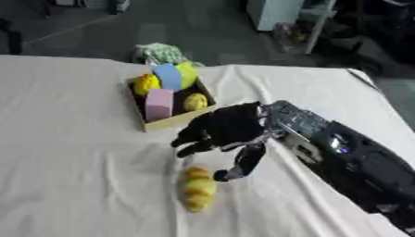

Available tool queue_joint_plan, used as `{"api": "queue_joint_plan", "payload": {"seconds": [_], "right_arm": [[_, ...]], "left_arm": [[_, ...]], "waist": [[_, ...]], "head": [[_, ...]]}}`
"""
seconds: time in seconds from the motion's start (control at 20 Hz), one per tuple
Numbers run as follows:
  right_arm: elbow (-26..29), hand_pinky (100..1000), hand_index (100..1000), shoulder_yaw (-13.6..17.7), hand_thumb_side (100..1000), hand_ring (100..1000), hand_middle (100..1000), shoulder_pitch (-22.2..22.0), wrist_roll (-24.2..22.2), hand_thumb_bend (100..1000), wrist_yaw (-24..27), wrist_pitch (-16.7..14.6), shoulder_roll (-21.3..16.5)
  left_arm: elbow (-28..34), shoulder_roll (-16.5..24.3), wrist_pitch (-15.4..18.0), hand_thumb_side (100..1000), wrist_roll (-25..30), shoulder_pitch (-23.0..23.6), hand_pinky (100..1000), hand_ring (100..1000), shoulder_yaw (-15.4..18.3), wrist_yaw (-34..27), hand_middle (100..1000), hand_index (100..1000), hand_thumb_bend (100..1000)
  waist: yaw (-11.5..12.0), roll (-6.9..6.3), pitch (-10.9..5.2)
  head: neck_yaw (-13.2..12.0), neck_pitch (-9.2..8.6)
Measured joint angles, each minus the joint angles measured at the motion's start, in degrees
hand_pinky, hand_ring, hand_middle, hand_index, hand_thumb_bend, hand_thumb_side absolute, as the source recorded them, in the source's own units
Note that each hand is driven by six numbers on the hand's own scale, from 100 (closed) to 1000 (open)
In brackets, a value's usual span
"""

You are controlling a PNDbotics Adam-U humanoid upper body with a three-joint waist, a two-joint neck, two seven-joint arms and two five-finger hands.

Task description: Pick up objects on the table and place them in the box.

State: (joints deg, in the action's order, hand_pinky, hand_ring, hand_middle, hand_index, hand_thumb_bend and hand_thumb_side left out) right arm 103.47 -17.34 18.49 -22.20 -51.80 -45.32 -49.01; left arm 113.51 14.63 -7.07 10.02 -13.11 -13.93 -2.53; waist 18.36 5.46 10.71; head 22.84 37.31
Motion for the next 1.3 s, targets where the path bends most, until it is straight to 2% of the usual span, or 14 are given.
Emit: {"api": "queue_joint_plan", "payload": {"seconds": [0.25, 0.45, 0.9, 1.3], "right_arm": [[6.4, 912, 1000, -0.5, 461, 980, 997, -2.0, -3.6, 310, 0.0, 3.6, -1.3], [7.9, 910, 1000, -1.3, 457, 979, 996, -1.9, -6.0, 300, 0.6, 6.0, -1.3], [7.1, 905, 1000, -2.1, 454, 976, 991, 0.0, -9.9, 281, 3.7, 9.9, -0.8], [1.2, 902, 1000, -2.9, 452, 970, 973, 1.6, -10.8, 274, 3.3, 10.8, 1.2]], "left_arm": [[0.0, 0.0, 0.0, 731, 0.0, 0.0, 826, 726, 0.0, 0.0, 634, 841, 100], [0.0, 0.0, 0.1, 728, 0.0, 0.0, 827, 727, 0.0, 0.0, 635, 841, 100], [0.0, 0.0, 0.3, 728, 0.0, 0.0, 827, 728, 0.0, -0.1, 635, 842, 100], [0.0, 0.0, 0.4, 731, 0.1, 0.0, 827, 728, 0.0, -0.1, 636, 842, 100]], "waist": [[0.0, -0.03, -0.06], [0.0, -0.11, -0.06], [0.1, -0.55, -0.05], [0.2, -0.58, 0.06]], "head": [[0.0, 0.02], [0.0, 0.09], [0.2, 0.32], [0.5, 0.43]]}}
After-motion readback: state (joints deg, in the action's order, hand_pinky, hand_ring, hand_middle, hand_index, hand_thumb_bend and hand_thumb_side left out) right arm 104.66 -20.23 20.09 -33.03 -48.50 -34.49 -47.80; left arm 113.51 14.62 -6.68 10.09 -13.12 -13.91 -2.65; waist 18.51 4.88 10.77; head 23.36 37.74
